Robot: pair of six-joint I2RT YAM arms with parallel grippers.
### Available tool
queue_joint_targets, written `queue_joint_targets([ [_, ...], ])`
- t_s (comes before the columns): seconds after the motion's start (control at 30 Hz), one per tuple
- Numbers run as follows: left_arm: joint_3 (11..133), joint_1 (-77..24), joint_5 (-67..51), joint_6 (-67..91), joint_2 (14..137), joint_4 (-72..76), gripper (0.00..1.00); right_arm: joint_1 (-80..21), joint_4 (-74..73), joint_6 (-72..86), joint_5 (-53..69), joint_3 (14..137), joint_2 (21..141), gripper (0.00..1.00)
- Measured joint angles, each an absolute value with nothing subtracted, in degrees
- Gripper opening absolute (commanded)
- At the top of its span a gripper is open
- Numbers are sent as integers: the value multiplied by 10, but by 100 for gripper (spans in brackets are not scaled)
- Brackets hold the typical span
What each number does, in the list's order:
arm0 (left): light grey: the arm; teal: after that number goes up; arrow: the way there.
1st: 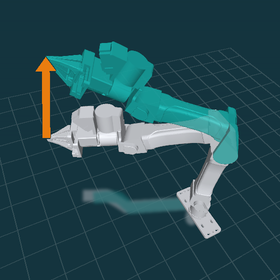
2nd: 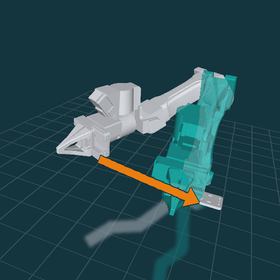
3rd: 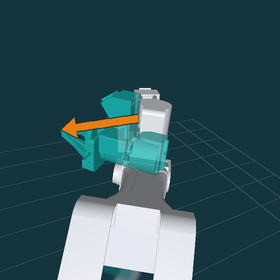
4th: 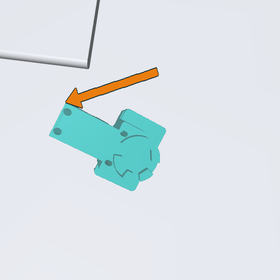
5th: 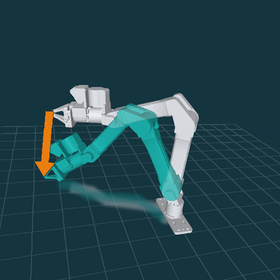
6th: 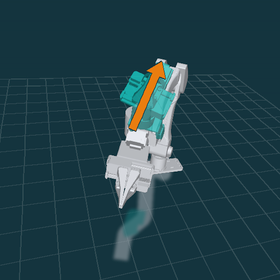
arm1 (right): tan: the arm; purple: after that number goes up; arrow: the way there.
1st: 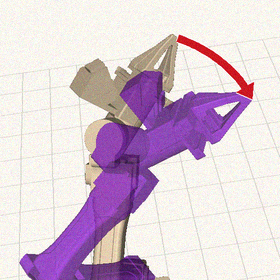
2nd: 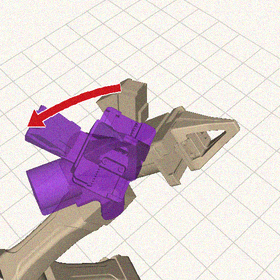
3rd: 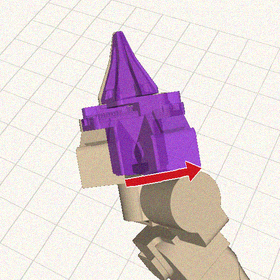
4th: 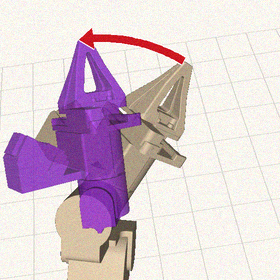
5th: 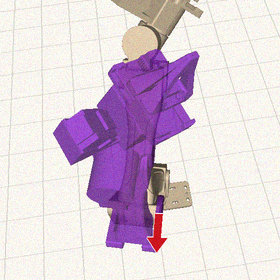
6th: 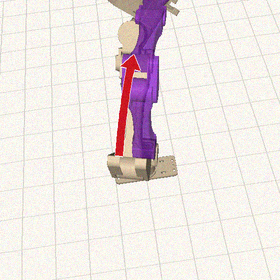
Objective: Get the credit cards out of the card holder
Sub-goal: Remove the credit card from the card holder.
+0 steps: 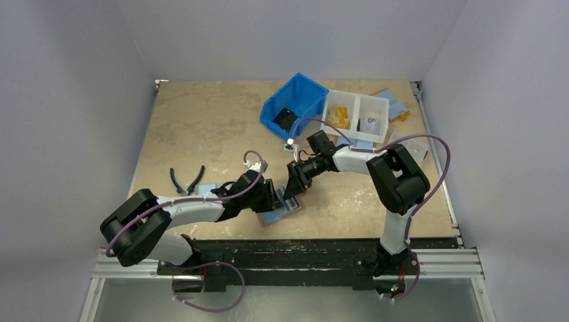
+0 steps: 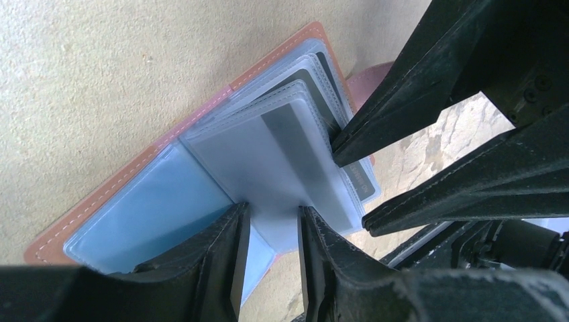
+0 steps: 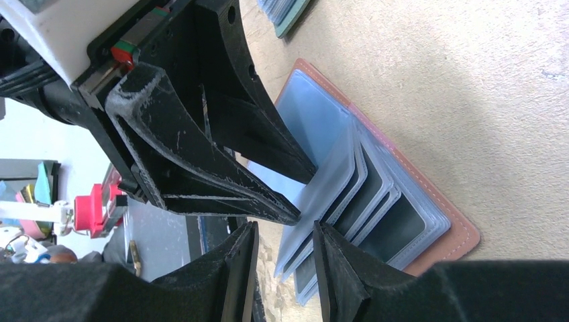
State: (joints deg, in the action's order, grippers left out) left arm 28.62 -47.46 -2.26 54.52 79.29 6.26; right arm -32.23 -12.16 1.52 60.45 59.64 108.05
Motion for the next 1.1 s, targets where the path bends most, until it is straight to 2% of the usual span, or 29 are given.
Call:
queue_joint_targets([
  [0.2,271,-467,-22,573,774,68,35,-326,-133,4,583,598,1084,43],
  [0.5,270,-461,-6,595,752,66,27,-333,-149,-11,562,599,1085,44],
  [0.8,270,-461,18,606,736,33,28,-333,-159,-12,559,607,1091,45],
  [0.97,270,-460,26,611,718,13,13,-333,-163,-13,554,609,1091,45],
  [1.1,270,-458,28,617,724,7,7,-333,-164,-15,554,609,1091,45],
])
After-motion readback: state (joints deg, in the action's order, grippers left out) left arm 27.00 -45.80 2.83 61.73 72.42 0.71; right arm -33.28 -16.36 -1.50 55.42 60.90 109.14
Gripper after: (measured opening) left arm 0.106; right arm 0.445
